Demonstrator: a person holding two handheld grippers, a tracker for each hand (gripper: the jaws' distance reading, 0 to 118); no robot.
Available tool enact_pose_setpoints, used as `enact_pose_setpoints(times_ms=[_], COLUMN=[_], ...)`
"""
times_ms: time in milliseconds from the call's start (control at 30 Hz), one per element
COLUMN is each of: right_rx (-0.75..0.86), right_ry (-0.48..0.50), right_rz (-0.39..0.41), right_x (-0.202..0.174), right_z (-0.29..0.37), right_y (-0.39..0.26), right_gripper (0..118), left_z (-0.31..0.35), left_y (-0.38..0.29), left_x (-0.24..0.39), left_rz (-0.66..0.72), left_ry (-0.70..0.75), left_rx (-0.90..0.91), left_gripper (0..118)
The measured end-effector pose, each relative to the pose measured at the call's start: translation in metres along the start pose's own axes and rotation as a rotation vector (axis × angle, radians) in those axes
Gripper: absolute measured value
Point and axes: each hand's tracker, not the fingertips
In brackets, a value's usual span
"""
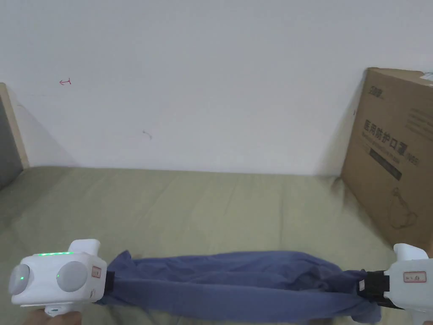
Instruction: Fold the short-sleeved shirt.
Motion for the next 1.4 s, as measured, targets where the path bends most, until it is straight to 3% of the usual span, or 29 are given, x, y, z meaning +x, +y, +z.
enact_pose_setpoints(times_ms=[400,467,600,733,767,800,833,867,900,933,1067,1100,1133,1167,1200,1233,1300,1400], right_rx=[-0.047,-0.057,-0.069,-0.052,-0.045,-0.027,-0.010,-0.010,0.003,0.048,0.125,0.149,0.164,0.161,0.164,0.166,0.162,0.156], right_ry=[-0.020,-0.004,-0.007,-0.001,-0.003,-0.016,-0.017,-0.015,0.003,0.039,0.049,0.075,0.091,0.086,0.078,0.059,0.059,0.097], right_rz=[-0.056,-0.099,-0.082,-0.073,-0.066,-0.059,-0.061,-0.058,-0.055,-0.051,0.015,0.030,0.039,0.044,0.055,0.075,0.085,0.076], right_x=[0.030,0.036,0.042,0.044,0.042,0.040,0.039,0.038,0.036,0.033,0.016,0.009,0.004,-0.003,-0.010,-0.016,-0.025,-0.034], right_z=[0.095,0.103,0.113,0.113,0.112,0.113,0.115,0.117,0.122,0.131,0.160,0.168,0.172,0.175,0.175,0.172,0.170,0.166], right_y=[-0.189,-0.215,-0.258,-0.287,-0.290,-0.292,-0.294,-0.295,-0.295,-0.293,-0.291,-0.294,-0.297,-0.302,-0.306,-0.311,-0.320,-0.329], right_gripper=[3,3,3,4,13,32,65,108,117,116,107,96,75,40,20,12,0,0], left_z=[0.080,0.088,0.106,0.104,0.103,0.103,0.104,0.108,0.113,0.125,0.168,0.175,0.180,0.185,0.187,0.189,0.191,0.196], left_y=[-0.194,-0.214,-0.240,-0.253,-0.255,-0.256,-0.256,-0.259,-0.261,-0.262,-0.275,-0.279,-0.284,-0.290,-0.295,-0.300,-0.314,-0.329], left_x=[-0.035,-0.039,-0.049,-0.045,-0.044,-0.044,-0.045,-0.049,-0.050,-0.049,-0.051,-0.052,-0.056,-0.058,-0.058,-0.056,-0.058,-0.062], left_rz=[0.017,0.013,0.040,-0.030,-0.012,0.024,0.055,0.078,0.091,0.105,0.154,0.171,0.194,0.206,0.204,0.197,0.147,0.106], left_ry=[-0.015,-0.012,-0.020,-0.014,-0.014,-0.029,-0.061,-0.086,-0.099,-0.125,-0.175,-0.193,-0.201,-0.202,-0.184,-0.128,-0.068,-0.069], left_rx=[-0.107,-0.114,-0.093,-0.092,-0.088,-0.089,-0.107,-0.102,-0.095,-0.075,0.013,-0.003,0.002,0.027,0.028,0.022,0.043,0.029], left_gripper=[5,5,5,6,12,27,54,94,112,117,115,108,88,41,7,1,0,0])
